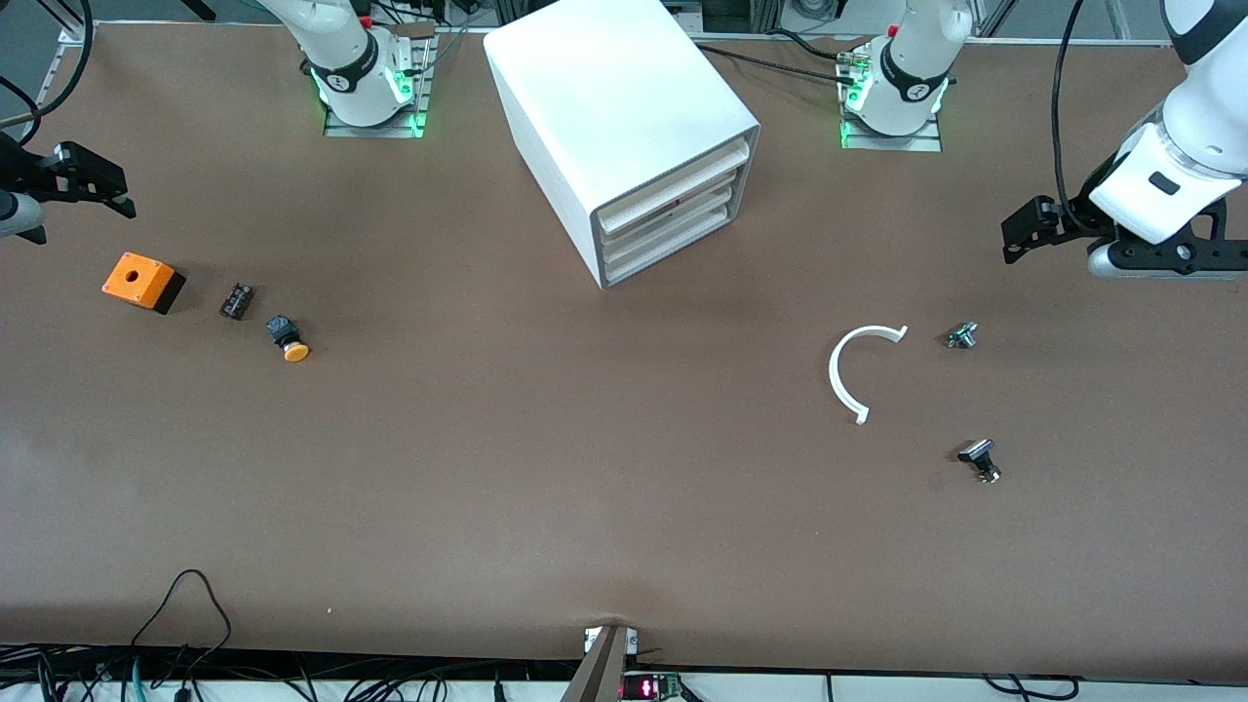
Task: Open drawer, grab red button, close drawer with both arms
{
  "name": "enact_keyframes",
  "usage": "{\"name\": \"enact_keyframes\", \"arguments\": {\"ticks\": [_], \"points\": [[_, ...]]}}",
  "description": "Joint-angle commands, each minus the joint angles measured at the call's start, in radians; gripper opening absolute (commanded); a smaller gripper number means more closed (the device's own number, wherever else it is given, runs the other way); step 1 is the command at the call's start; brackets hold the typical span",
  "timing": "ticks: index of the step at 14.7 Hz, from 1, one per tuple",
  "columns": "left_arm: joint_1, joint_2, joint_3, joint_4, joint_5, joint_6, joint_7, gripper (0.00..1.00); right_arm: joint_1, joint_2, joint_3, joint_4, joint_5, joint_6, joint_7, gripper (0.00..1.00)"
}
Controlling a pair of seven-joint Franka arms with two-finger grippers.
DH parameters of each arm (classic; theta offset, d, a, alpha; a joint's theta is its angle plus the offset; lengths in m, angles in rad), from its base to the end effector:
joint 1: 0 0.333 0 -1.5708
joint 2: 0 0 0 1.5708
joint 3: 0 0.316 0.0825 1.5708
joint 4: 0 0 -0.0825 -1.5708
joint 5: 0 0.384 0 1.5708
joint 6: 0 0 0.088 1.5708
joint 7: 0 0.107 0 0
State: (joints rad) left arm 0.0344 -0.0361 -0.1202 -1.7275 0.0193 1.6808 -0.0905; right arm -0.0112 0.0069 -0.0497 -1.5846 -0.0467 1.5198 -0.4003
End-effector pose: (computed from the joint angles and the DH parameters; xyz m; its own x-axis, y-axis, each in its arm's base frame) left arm 0.5472 -0.0462 0.5794 1.0000 0.0027 -0.0087 0.0025 -0.9997 -0.0244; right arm 0.5491 -0.0386 0.6101 0.9401 0.3304 -0.0842 0.3328 -0.9429 0.0154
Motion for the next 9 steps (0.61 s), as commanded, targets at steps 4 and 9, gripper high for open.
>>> {"name": "enact_keyframes", "arguments": {"ticks": [4, 9], "points": [[0.007, 0.039, 0.001, 0.072, 0.010, -0.022, 0.055, 1.00, -0.006, -0.013, 0.007, -0.015, 0.008, -0.001, 0.028, 1.00], [0.010, 0.042, 0.001, 0.077, 0.008, -0.049, 0.057, 1.00, -0.006, -0.013, 0.002, -0.015, 0.013, -0.004, 0.028, 1.00]]}}
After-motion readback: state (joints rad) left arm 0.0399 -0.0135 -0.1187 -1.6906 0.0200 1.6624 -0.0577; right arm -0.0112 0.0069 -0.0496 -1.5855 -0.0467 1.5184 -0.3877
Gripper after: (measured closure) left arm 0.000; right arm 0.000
